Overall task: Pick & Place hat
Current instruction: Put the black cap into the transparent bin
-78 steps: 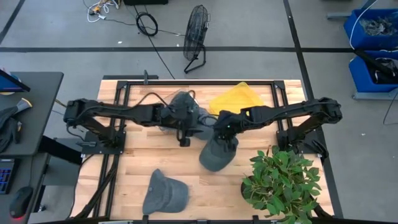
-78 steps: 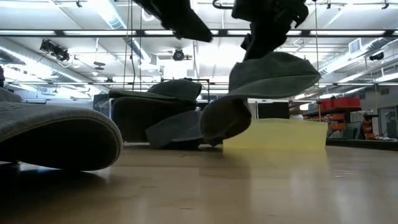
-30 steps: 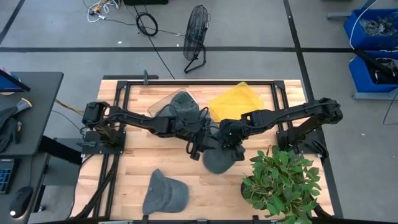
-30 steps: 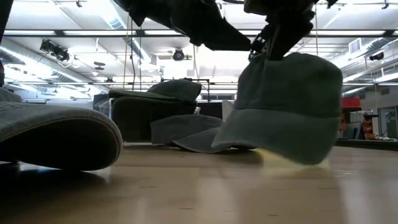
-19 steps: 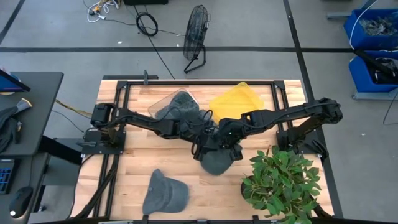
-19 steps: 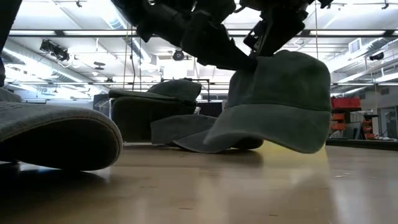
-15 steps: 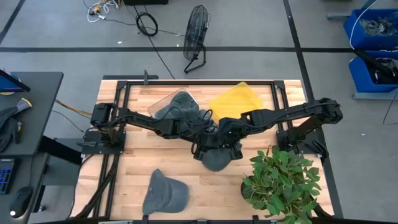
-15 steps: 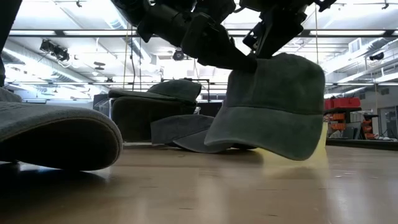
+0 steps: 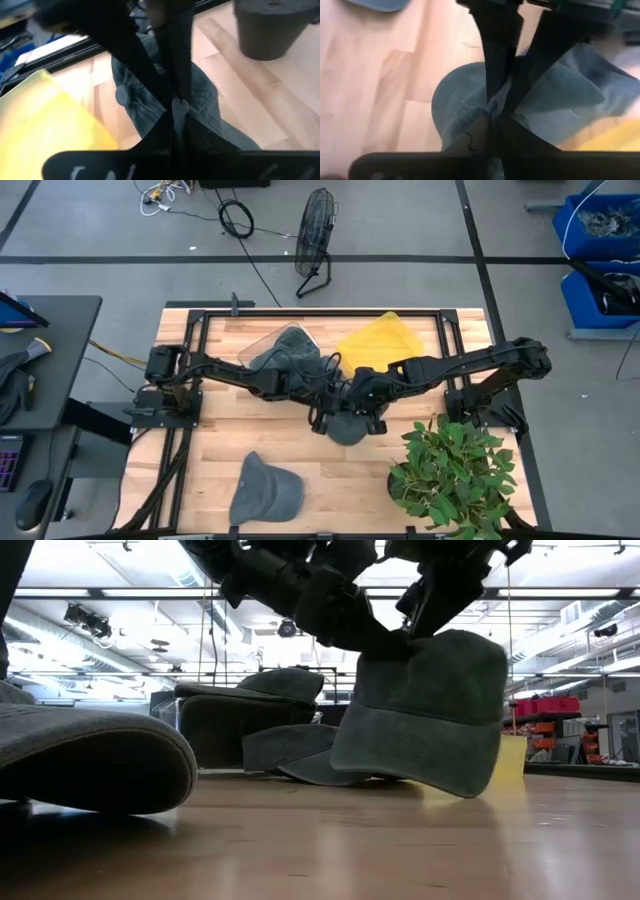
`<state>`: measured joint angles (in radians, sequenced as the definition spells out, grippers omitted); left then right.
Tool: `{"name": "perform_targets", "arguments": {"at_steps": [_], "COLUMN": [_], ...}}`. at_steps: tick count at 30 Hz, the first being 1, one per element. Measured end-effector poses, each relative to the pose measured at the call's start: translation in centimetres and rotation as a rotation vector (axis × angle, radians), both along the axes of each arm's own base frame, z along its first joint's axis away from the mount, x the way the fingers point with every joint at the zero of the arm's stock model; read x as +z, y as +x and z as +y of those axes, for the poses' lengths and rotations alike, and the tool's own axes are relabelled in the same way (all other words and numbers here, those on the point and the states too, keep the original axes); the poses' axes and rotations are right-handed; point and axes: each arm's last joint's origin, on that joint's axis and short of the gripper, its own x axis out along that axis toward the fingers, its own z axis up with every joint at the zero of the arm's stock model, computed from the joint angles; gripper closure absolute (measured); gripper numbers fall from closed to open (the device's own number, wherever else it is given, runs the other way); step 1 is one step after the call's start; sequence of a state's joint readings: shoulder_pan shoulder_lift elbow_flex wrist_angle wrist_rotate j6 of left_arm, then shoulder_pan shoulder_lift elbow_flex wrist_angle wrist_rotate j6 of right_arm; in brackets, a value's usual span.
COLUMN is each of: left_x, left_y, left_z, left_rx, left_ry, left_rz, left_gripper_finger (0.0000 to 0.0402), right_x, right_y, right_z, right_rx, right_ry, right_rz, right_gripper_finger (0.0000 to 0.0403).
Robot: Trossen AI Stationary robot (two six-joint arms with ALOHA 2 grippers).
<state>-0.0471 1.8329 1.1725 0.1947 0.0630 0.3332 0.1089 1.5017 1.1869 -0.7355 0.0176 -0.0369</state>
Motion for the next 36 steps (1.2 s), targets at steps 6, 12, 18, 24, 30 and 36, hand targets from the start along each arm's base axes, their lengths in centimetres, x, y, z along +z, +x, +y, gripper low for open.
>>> {"name": "perform_targets", "arguments": {"at_steps": [6,12,18,24,30,36], "left_x": [-0.1,1.4,7.2,13.7,15.4,14.2], "left_y": [-0.4,-1.1,-4.6,-10.7,-15.7,-16.9], "left_z": [0.1,0.1,0.6,1.3,3.9,6.9], "left_rx": [0.055,0.064,0.184,0.181,0.216,0.190], "left_ry": [-0.089,-0.088,-0.006,0.135,0.248,0.233], "left_rz": [0.061,0.048,-0.027,-0.119,-0.013,0.140], "left_gripper_finger": [0.0376,0.0386,0.0381,0.0387,0.0386,0.0389], "right_x": [-0.3,-0.6,-1.1,-1.0,-0.9,-0.8], "right_y": [-0.4,-1.0,-2.5,-2.4,-1.8,-1.5], "right_z": [-0.2,-0.3,-0.4,-0.4,-0.4,-0.3], "right_rx": [-0.046,-0.053,-0.176,-0.180,-0.124,-0.080], "right_ry": [-0.035,-0.043,-0.014,-0.009,-0.018,-0.032], "right_rz": [0.049,0.120,0.280,0.265,0.203,0.169], "right_gripper_finger": [0.0308,0.0262,0.0241,0.0241,0.0240,0.0240]}}
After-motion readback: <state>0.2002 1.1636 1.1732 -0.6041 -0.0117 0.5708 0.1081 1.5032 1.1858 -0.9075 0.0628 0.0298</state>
